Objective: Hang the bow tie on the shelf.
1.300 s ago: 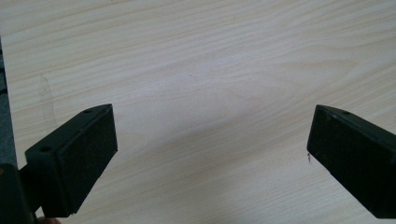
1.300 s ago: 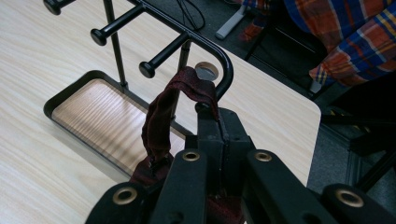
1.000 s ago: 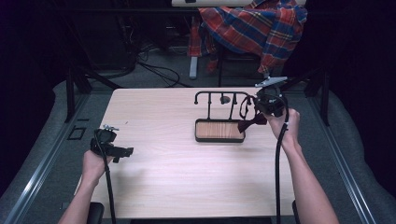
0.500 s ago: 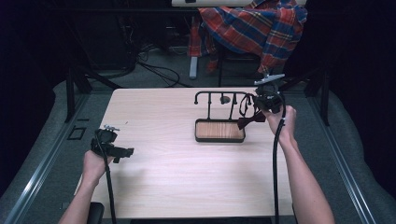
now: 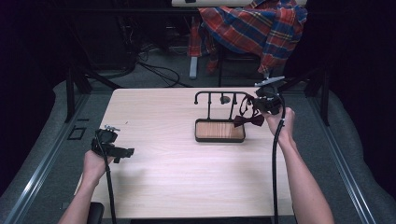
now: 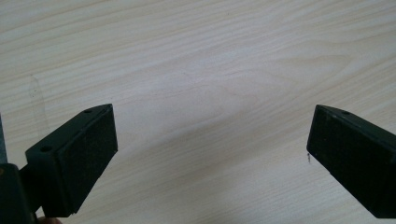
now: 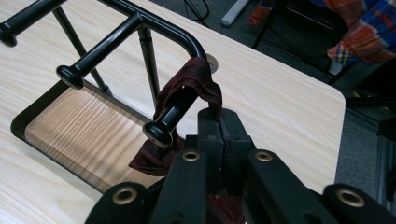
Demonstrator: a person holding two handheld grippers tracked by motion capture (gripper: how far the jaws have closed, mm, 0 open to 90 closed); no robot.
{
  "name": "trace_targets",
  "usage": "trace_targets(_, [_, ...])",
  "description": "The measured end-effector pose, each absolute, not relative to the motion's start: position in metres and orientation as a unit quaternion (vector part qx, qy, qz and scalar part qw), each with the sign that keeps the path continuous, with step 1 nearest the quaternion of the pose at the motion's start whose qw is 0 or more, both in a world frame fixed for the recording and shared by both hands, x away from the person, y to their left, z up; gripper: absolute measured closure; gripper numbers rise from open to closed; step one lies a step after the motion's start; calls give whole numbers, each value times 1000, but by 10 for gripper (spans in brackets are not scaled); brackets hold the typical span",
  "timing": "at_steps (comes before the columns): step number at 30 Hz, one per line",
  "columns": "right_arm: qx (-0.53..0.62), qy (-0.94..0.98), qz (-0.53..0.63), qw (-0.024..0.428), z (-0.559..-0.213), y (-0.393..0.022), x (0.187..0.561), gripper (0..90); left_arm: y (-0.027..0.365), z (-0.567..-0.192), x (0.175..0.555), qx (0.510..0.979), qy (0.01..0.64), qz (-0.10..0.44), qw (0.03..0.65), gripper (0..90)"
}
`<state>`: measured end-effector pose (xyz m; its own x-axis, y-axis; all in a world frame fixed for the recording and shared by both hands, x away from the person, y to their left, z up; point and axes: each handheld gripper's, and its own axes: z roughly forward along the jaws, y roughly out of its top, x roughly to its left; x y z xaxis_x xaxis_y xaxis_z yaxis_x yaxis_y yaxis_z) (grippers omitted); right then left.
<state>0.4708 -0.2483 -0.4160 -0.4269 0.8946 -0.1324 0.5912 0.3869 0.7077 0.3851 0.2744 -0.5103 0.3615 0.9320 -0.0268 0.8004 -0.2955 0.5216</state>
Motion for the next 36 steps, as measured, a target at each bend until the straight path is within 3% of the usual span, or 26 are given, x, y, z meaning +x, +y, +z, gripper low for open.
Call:
trace_targets(12, [467, 793, 306, 242, -424, -250, 473, 881, 274, -510, 385, 794, 545, 141, 231, 16])
trace_targets(36, [451, 805, 314, 223, -419, -261, 467, 699, 274, -509, 384, 794, 546, 140, 230, 16])
